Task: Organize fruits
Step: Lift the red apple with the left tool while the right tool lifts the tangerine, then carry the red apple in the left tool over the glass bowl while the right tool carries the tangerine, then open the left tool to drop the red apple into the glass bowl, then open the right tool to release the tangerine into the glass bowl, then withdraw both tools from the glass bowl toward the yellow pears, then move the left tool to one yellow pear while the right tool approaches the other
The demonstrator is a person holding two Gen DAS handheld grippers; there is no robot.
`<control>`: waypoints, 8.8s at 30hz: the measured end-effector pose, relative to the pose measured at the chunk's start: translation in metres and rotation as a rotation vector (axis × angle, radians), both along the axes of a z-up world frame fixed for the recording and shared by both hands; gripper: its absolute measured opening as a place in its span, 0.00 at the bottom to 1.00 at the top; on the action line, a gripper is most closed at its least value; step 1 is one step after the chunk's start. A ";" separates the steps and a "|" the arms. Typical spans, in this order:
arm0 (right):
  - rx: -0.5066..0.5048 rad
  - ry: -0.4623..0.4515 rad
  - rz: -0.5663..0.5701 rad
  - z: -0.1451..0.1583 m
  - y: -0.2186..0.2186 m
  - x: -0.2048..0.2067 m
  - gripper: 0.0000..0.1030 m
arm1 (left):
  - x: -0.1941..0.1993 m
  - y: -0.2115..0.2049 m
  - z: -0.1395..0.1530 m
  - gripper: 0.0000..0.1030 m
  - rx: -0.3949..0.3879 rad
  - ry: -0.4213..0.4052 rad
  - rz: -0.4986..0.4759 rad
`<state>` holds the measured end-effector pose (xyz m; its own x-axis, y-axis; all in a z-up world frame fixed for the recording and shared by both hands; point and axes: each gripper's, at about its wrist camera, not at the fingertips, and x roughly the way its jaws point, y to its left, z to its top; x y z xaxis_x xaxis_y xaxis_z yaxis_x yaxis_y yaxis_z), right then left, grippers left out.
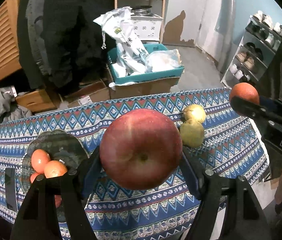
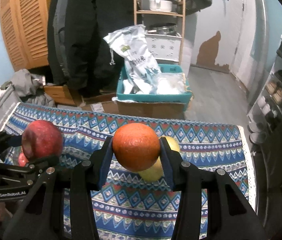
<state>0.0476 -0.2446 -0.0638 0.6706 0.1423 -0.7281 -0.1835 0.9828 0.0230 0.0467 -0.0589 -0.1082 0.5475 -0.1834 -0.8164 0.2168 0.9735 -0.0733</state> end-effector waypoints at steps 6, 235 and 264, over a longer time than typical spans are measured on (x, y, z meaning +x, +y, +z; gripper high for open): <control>-0.003 -0.010 0.026 0.006 0.018 0.001 0.44 | -0.003 0.021 0.002 0.73 -0.011 -0.005 0.033; -0.038 0.285 -0.346 -0.133 -0.164 0.049 0.76 | 0.096 -0.173 -0.148 0.85 0.036 0.305 -0.007; -0.021 0.309 -0.171 -0.151 -0.122 0.077 0.76 | 0.095 -0.114 -0.161 0.72 -0.017 0.322 0.013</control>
